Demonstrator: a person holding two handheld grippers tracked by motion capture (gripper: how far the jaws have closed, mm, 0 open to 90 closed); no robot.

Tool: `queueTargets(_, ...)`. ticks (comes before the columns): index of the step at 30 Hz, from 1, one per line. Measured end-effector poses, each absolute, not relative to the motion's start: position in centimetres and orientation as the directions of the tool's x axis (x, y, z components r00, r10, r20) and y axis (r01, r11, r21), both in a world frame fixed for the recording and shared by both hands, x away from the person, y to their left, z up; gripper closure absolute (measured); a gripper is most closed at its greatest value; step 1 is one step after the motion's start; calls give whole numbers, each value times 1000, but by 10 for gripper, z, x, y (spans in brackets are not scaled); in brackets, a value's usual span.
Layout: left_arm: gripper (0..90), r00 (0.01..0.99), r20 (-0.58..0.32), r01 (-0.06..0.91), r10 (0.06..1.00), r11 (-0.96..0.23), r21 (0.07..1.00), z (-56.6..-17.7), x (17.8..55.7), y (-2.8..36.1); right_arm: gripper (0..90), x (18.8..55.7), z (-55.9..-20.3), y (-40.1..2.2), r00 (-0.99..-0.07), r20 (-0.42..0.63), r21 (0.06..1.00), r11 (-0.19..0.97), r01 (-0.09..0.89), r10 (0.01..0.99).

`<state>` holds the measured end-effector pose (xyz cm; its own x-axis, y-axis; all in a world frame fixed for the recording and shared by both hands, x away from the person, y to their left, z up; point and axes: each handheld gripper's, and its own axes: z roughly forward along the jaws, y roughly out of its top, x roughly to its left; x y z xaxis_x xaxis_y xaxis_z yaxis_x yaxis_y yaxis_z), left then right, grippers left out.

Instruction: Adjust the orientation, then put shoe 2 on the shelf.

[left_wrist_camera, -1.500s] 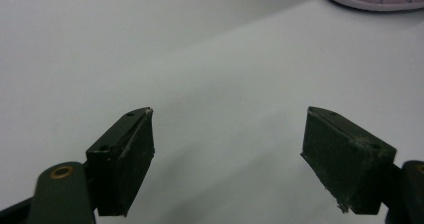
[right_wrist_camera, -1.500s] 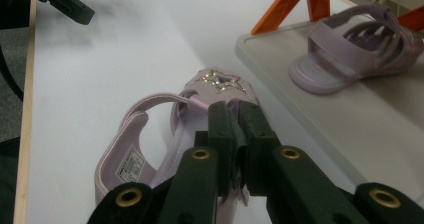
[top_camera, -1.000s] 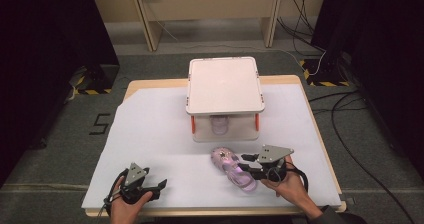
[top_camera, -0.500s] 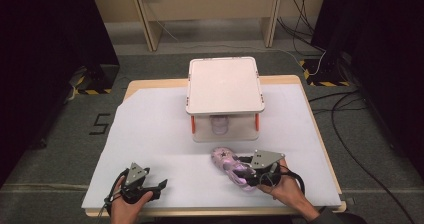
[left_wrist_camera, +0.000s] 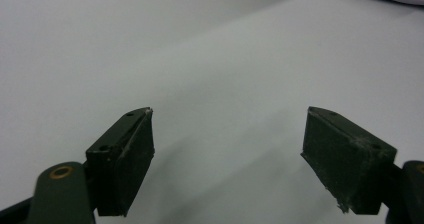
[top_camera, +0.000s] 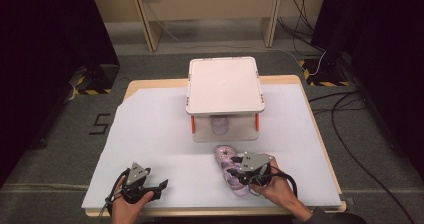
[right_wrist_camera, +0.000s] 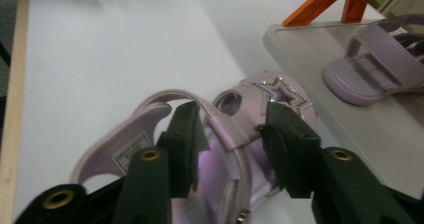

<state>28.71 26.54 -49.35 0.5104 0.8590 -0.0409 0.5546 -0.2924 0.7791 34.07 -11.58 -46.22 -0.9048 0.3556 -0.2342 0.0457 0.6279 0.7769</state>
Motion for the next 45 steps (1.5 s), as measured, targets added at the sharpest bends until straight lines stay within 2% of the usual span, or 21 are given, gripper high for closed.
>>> queueTargets(3,202,512,-41,553,858,-293,780,-493,287,265,786,339,-459,-117,-893,-283,768,640,7,350)
queueTargets(7,202,513,-43,555,857,-294,779,-494,287,265,841,339,-453,-121,-877,-308,782,623,-13,368)
queueTargets(15,202,514,-43,555,857,-294,778,-494,288,264,851,341,-439,-134,-861,-311,821,571,-29,403)
queueTargets(18,202,516,-42,554,856,-296,778,-494,288,264,850,343,-435,-136,-843,-341,815,577,-45,416)
queueTargets(25,203,515,-42,548,856,-291,784,-493,286,266,849,361,-429,-142,-802,-350,828,560,-23,484)
queueTargets(40,203,519,-40,546,854,-295,784,-492,286,265,848,411,-442,-139,-723,-427,789,614,-5,543)
queueTargets(45,203,519,-44,547,854,-291,785,-493,286,265,846,426,-450,-136,-706,-422,790,613,21,569)
